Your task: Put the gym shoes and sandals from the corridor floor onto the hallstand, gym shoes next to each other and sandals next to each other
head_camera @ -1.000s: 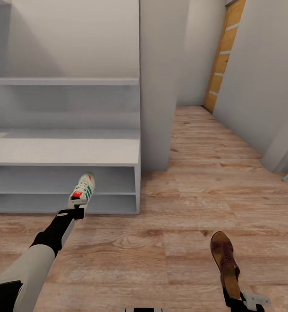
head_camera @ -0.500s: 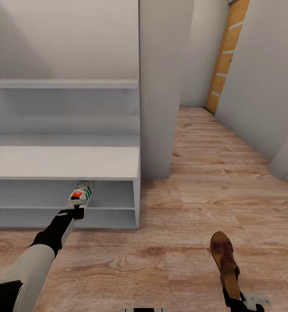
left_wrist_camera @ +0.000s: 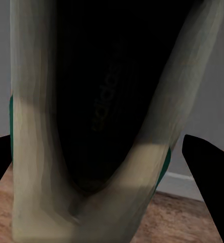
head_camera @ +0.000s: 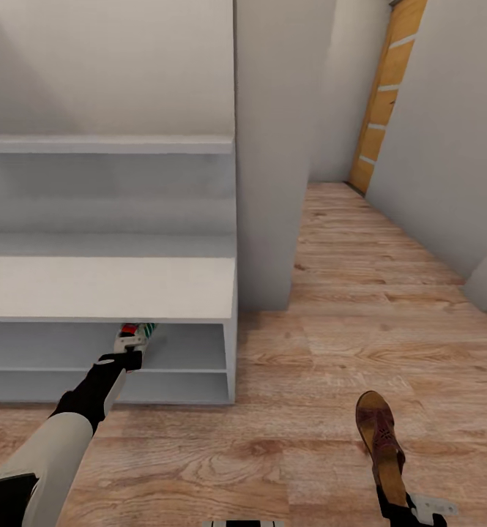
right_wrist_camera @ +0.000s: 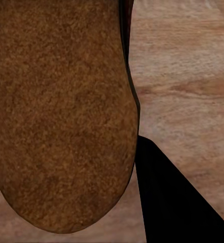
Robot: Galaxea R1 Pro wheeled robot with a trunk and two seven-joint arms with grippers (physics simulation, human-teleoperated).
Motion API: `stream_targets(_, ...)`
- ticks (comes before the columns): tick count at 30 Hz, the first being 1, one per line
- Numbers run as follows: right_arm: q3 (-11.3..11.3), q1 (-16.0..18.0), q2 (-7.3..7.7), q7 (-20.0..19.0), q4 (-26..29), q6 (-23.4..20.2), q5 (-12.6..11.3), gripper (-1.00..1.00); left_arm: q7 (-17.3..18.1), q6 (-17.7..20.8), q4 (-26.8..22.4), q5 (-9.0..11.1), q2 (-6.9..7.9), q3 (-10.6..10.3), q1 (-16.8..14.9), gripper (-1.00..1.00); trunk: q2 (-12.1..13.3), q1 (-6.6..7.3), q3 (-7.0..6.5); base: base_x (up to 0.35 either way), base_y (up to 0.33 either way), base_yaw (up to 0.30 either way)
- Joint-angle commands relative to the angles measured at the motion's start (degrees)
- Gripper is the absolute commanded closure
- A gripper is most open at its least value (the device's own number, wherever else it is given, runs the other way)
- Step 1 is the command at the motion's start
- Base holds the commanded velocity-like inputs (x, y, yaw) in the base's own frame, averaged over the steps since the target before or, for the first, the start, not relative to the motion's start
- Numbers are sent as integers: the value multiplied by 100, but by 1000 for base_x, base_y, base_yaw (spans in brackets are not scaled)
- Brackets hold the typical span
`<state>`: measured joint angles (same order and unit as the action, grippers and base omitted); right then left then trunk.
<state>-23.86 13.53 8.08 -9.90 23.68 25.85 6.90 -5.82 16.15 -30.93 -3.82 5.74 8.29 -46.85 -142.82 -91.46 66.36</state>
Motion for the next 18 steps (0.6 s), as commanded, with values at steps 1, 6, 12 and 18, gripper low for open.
stream_targets(1,-49,6,-3,-38,-4,16,39,100,2,33,-10,-40,-3,13,-1,100,-2,1,4,23,0,0)
stream_targets(6,-49,5,-5,-38,-4,16,39,100,2,43,-10,-40,-5,7,-5,100,-2,1,4,190,0,0)
stream_targets(12,-49,3,-1,-38,-4,16,39,100,2,33,-10,-40,-3,6,-2,100,-2,1,4,110,0,0)
stream_targets(18,-49,9,-4,-38,-4,16,39,100,2,22,-10,-40,-3,12,0,100,-2,1,4,11,0,0)
